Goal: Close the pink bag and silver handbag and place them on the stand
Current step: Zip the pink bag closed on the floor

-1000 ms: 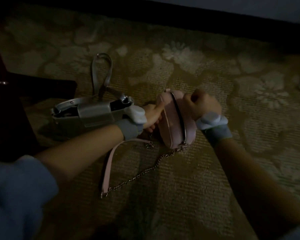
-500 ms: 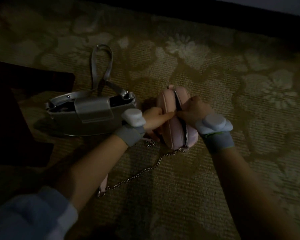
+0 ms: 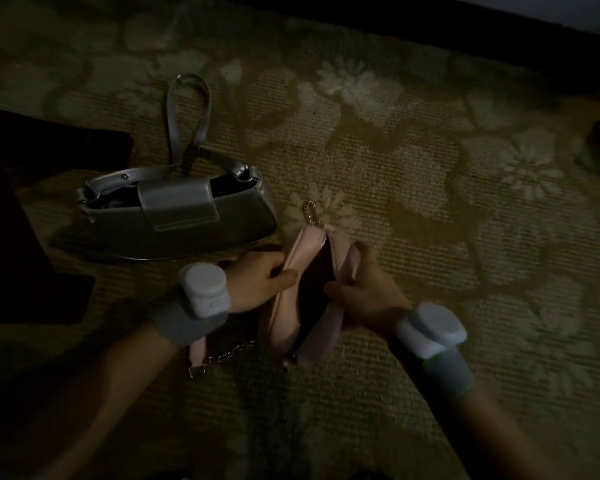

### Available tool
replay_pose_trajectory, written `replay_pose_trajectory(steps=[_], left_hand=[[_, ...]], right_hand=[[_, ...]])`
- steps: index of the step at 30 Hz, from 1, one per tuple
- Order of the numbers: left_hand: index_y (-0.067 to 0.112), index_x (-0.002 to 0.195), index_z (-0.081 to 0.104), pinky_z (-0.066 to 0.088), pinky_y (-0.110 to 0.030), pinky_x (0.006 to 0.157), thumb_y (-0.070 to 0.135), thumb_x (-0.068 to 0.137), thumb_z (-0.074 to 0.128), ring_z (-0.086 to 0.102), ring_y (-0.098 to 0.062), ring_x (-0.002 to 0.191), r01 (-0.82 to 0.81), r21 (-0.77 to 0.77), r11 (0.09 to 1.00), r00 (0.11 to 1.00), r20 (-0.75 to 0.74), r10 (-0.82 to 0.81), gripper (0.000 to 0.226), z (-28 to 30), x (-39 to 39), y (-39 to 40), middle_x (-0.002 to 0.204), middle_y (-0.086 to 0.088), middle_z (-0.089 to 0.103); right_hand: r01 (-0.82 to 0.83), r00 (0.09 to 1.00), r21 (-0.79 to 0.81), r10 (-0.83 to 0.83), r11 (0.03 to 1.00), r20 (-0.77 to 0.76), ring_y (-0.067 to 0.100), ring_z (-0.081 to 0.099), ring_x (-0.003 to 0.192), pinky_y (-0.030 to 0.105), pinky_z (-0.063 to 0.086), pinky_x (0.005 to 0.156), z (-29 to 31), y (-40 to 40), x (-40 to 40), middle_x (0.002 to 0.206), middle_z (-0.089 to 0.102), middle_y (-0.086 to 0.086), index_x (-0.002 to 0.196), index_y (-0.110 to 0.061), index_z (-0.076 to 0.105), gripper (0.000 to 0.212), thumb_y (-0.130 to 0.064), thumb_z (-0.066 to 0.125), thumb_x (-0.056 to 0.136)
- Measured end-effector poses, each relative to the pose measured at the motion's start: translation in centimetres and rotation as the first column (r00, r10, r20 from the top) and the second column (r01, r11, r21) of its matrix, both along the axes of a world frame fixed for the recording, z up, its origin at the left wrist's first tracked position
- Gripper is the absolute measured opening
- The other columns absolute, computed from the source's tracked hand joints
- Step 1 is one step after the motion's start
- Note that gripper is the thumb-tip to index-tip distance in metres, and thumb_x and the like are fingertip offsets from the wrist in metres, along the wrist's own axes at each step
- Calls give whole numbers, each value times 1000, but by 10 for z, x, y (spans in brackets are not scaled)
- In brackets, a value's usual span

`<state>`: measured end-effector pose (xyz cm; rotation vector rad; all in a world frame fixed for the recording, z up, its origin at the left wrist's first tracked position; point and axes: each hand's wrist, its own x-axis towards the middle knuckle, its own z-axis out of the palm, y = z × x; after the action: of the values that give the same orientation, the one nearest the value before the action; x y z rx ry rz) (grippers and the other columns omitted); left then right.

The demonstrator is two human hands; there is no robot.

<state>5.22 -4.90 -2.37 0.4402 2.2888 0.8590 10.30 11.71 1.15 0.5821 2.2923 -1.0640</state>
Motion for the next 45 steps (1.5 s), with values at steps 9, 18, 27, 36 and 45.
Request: replay_pose_trajectory(steps=[9,18,27,36,45], left_hand=[[17,78,44,29,-1,61,38,91,46,39,0,59,-109,-22,994,984,-146,105,25,-10,28,-22,65,10,41],[28,137,24,34,-22,94,22,86,58,44,-3,105,-439,356,825,897,126,423,62,-23,72,-32,110,19,42],[20,131,40,28,-18,97,23,90,53,37,-7,117,-390,329,860,920,166,354,43,-26,82,-40,133,-3,41],[44,123,26,26,6,86,14,86,57,35,19,104,-324,393,861,946,153,286,56,-22,88,-44,121,35,29],[44,138,3,16,-17,112,42,71,62,12,8,137,-58,286,956,998,48,46,90,-29,95,-56,146,23,14]], right_hand=[[-137,981,198,161,971,-109,32,65,96,44,53,83,-5,-30,34,116,65,13,146,-27,0,79,-55,45,87],[-342,624,341,483,876,-614,27,65,66,33,53,55,-27,-31,79,83,68,6,113,-21,37,29,-41,37,92],[-367,457,639,729,676,-509,18,61,58,26,41,52,-64,-33,115,66,67,-6,80,-22,65,25,-43,51,81],[-339,568,649,698,681,-435,17,59,42,22,40,32,-66,-41,120,58,66,-5,83,-25,69,25,-36,47,79],[-327,620,575,630,750,-469,18,60,42,21,39,31,-56,-45,116,57,64,-5,80,-21,65,24,-35,45,77]])
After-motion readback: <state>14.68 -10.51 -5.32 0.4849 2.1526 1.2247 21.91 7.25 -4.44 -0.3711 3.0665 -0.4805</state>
